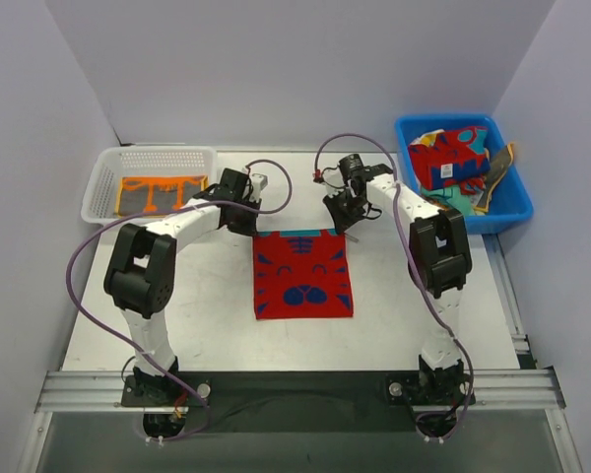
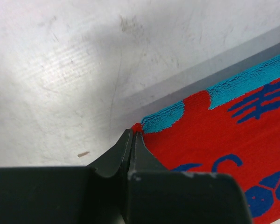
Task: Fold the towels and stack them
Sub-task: Fold the towel
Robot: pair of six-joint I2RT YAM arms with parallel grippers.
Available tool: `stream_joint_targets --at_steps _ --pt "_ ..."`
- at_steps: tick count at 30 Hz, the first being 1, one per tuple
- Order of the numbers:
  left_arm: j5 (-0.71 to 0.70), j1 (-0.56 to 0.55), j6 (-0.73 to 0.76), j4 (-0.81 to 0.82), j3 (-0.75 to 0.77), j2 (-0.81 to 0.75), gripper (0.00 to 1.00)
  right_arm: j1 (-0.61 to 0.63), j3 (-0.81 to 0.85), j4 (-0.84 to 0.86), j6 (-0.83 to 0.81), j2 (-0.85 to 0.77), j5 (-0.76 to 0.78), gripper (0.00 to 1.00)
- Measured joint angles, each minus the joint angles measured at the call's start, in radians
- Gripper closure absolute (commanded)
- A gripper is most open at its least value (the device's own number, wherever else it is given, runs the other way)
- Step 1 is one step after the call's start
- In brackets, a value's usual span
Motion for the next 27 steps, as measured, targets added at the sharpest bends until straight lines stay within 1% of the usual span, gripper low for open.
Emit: stream_joint_targets --at_steps 4,8,18,27 --pt "-0.001 0.003 0.026 0.027 0.032 -0.002 1.00 -0.006 0.004 0.028 0.020 -0.028 0.035 1.00" --pt "-0.005 0.003 0.032 0.064 0.012 -0.029 1.00 -0.005 -0.006 0.050 0.033 -0.056 0.058 1.00" --pt "0.033 0.002 0.031 0.159 -0.182 -0.272 1.00 0.023 -0.213 0.123 0.082 -0.294 0.072 1.00" --pt "0.080 -0.021 0.008 0.179 -0.340 -0.431 1.00 0.059 -0.399 0.166 0.143 -0.435 0.085 1.00"
